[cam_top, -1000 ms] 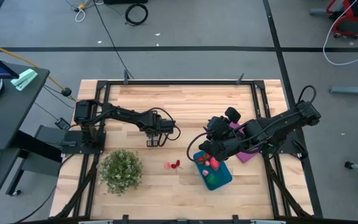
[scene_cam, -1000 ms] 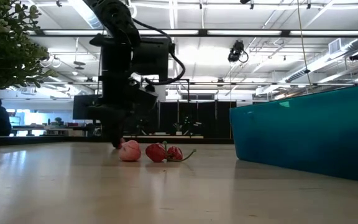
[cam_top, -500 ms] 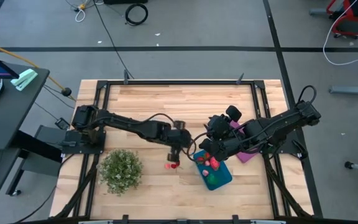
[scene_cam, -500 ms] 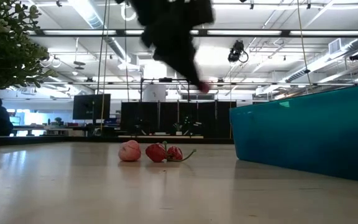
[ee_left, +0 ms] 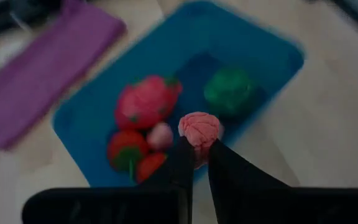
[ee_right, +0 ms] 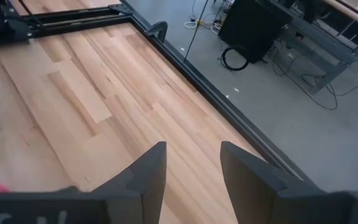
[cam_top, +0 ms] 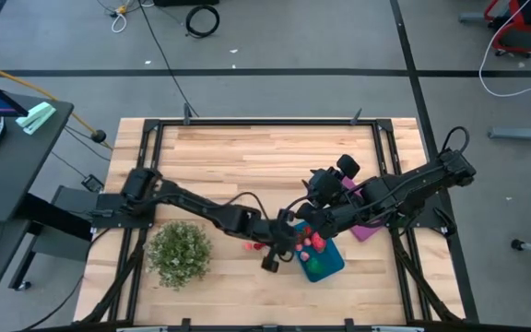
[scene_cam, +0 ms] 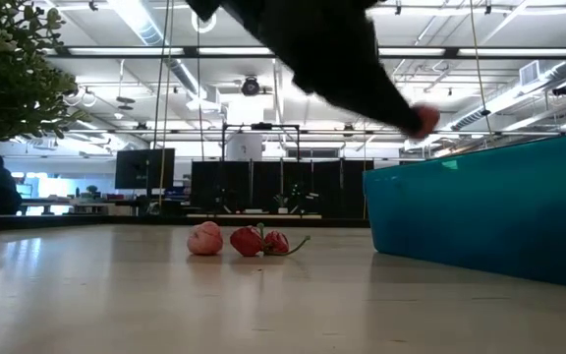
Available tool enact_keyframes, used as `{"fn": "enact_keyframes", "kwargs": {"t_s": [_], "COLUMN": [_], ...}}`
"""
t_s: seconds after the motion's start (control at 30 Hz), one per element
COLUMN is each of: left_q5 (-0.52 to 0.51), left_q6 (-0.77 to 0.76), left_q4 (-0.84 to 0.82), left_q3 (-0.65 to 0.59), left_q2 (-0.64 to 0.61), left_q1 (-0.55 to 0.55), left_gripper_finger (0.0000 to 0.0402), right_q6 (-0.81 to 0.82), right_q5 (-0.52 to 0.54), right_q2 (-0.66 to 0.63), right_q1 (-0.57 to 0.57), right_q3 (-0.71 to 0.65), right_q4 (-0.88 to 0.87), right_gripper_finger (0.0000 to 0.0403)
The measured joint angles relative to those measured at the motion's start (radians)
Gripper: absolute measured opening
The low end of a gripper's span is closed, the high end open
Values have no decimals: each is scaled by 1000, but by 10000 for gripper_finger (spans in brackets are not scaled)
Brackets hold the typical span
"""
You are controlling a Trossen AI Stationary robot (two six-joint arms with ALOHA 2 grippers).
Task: Pick and placing Produce into tupperware
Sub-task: Put the pink peach into the blue bin
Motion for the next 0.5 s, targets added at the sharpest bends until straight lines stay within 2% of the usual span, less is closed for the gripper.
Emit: {"fn": "enact_keyframes", "kwargs": {"t_s": [0.2, 0.5], "left_q5": [38, 41], "left_q6": [-26, -19], "left_q4": [16, 13], "left_q3": [54, 52], "left_q2": [63, 64], "left_q1": [25, 57], "left_gripper_finger": [39, 57], "right_q6": [1, 2], "right_q5": [-1, -7], "right_q2": [0, 0], "right_q1": [0, 0], "right_q3": [0, 0], "right_q4": [3, 6], "right_gripper_finger": [160, 160]}}
